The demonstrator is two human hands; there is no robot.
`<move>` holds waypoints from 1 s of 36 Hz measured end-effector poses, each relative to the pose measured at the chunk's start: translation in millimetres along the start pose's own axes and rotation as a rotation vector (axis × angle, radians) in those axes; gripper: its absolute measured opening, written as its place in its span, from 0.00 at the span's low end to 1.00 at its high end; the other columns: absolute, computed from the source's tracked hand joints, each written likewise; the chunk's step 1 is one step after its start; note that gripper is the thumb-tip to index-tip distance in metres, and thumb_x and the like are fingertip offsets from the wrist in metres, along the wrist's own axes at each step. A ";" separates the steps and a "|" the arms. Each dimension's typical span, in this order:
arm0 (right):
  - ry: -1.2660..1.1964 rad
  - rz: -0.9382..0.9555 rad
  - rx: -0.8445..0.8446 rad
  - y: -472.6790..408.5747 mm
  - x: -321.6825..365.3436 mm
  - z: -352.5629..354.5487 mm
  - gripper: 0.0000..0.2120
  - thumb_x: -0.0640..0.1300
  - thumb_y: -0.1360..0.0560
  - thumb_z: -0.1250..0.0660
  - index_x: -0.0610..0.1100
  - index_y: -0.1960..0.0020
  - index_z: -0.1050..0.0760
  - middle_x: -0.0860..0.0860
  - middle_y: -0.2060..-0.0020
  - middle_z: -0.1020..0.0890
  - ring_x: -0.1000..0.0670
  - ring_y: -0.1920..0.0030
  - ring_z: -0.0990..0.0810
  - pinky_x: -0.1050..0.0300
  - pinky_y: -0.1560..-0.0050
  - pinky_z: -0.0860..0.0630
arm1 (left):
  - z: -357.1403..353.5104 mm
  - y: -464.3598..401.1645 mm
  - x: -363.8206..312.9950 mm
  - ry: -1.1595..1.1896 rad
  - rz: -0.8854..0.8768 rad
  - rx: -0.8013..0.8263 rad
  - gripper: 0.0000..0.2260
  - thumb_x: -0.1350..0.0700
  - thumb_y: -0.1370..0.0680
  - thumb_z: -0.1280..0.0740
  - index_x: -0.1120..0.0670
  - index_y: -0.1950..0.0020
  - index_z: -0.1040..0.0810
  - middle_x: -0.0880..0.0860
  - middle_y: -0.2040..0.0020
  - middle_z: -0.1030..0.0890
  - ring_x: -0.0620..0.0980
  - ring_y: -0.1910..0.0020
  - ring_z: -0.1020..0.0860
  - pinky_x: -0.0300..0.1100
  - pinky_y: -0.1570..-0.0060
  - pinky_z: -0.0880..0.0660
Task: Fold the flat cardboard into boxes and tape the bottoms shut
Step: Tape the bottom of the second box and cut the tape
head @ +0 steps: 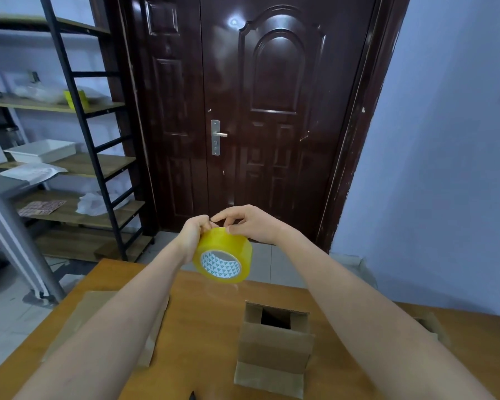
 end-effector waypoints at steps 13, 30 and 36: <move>0.133 0.063 -0.025 5.8 8.2 0.0 0.09 0.37 0.25 0.36 0.46 0.48 0.20 0.49 0.57 0.18 0.51 0.52 0.20 0.58 0.47 0.22 | 2.3 -0.1 0.0 -0.006 0.050 -0.021 0.10 0.66 0.31 0.48 0.55 0.71 0.38 0.50 0.78 0.34 0.46 0.82 0.38 0.32 0.80 0.37; -0.116 0.105 -0.408 18.5 6.4 -0.3 0.10 0.37 0.24 0.40 0.41 0.64 0.29 0.52 0.70 0.30 0.56 0.67 0.34 0.61 0.64 0.35 | -20.9 -0.2 -0.6 0.106 0.110 0.083 0.18 0.64 0.35 0.47 0.52 0.85 0.39 0.48 0.83 0.40 0.45 0.84 0.41 0.31 0.79 0.41; -0.138 0.098 -0.467 27.4 -0.2 -1.8 0.13 0.36 0.26 0.41 0.43 0.69 0.34 0.53 0.73 0.33 0.57 0.69 0.36 0.59 0.67 0.37 | -23.5 5.2 2.1 0.036 0.130 0.107 0.15 0.63 0.37 0.46 0.54 0.84 0.36 0.49 0.81 0.39 0.46 0.82 0.40 0.32 0.77 0.39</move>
Point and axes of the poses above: each hand's wrist, its own y-axis away from the middle knuckle, its own z-axis out of the back of the hand, x = y × z, the point moved 8 cm from there along -y, towards the middle knuckle
